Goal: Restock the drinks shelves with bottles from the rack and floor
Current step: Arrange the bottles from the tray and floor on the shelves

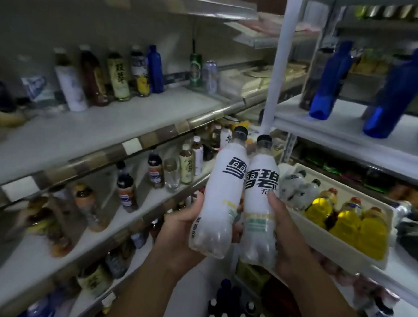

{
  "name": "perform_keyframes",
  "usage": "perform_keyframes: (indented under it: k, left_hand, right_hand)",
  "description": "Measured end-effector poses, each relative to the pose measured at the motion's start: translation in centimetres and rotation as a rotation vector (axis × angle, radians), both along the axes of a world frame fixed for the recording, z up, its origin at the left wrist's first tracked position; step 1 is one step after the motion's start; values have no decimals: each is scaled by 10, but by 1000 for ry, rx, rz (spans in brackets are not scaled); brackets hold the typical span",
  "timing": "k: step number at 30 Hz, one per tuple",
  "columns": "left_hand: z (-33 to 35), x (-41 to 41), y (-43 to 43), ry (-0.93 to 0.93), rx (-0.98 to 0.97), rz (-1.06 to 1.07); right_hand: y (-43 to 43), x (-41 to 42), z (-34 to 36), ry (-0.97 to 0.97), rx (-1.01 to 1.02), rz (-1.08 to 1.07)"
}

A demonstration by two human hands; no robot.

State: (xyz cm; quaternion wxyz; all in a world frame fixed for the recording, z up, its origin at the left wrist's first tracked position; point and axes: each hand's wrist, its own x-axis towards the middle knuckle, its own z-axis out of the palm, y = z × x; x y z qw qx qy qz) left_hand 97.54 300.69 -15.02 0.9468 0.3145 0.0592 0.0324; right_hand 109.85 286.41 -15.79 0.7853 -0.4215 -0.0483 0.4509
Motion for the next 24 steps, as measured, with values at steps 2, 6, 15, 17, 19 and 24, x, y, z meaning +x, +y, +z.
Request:
perform_keyframes:
  k: [2,6,15,17,19,24]
  left_hand:
    - [6,-28,14,-2,56,40]
    - [13,-83,43,56,86,152]
    - [46,-199,121,281,423,542]
    - [53,-220,131,280,421,647]
    - [58,-237,139,265,460,760]
    - [73,-266,173,216,656,1090]
  right_hand:
    - [26,-19,4,23,54,49]
    - [75,-62,14,9,96,126]
    - [172,-149,39,-249,-62,197]
    - [194,-167,44,-317,-41,236]
    - [214,-184,47,-345,-32,276]
    - [266,-208,60,-372,0,409]
